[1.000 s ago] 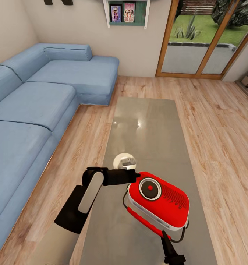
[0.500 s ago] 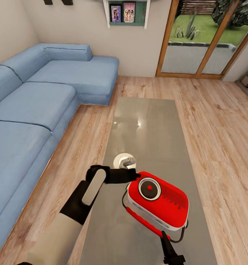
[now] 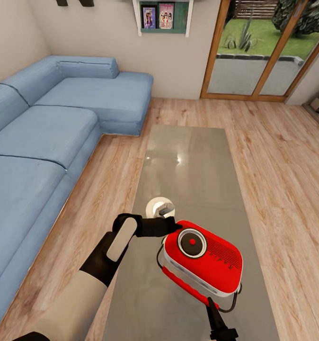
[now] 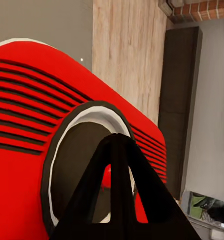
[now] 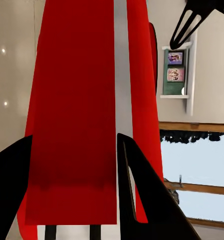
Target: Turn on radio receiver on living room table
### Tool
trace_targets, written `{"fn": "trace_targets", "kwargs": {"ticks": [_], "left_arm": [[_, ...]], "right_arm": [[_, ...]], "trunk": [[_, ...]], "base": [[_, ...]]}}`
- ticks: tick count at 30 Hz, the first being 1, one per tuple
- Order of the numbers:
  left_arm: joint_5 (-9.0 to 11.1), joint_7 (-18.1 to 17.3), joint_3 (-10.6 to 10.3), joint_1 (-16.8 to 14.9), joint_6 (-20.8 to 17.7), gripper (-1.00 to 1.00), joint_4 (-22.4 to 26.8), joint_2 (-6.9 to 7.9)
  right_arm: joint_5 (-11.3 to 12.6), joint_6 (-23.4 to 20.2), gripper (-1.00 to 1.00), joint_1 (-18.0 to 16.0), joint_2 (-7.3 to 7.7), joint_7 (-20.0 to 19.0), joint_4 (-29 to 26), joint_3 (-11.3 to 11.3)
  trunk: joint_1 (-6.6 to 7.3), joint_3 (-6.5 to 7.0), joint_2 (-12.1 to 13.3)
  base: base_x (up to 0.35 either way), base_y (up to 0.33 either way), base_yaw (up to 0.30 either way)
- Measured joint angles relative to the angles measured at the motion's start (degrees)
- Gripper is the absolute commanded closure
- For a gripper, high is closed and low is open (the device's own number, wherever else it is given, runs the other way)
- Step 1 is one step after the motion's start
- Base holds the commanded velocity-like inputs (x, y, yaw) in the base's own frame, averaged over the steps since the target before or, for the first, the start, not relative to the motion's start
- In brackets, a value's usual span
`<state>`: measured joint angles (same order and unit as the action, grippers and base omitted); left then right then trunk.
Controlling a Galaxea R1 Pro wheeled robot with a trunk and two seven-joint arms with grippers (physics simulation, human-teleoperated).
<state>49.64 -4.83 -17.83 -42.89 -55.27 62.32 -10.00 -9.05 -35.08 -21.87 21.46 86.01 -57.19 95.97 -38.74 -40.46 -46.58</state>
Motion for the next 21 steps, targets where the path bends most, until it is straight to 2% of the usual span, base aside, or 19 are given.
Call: {"fn": "trace_targets", "kwargs": {"ticks": [9,14,18,21], "left_arm": [[0.27,0.00,-0.57,0.00,2.00,1.00,-1.61,0.00],[0.40,0.00,-1.03,0.00,4.56,1.00,-4.71,0.00],[1.38,0.02,-2.13,0.00,5.36,1.00,-5.19,0.00],[2.88,0.94,-3.17,0.00,5.50,1.00,-5.42,0.00]], "right_arm": [[0.00,0.00,1.00,-0.01,0.07,0.00,0.00,0.00],[-0.02,0.00,1.00,-0.01,0.07,0.00,0.00,0.00],[-0.02,0.00,1.00,0.00,0.07,0.00,0.00,0.00],[-0.03,0.00,1.00,-0.01,0.04,0.00,0.00,0.01]], "trunk": [[0.00,0.00,0.00],[0.00,0.00,0.00],[0.00,0.00,0.00],[0.00,0.00,0.00]], "base": [[0.000,0.000,0.000],[0.000,0.000,0.000],[0.000,0.000,0.000],[0.000,0.000,0.000]]}}
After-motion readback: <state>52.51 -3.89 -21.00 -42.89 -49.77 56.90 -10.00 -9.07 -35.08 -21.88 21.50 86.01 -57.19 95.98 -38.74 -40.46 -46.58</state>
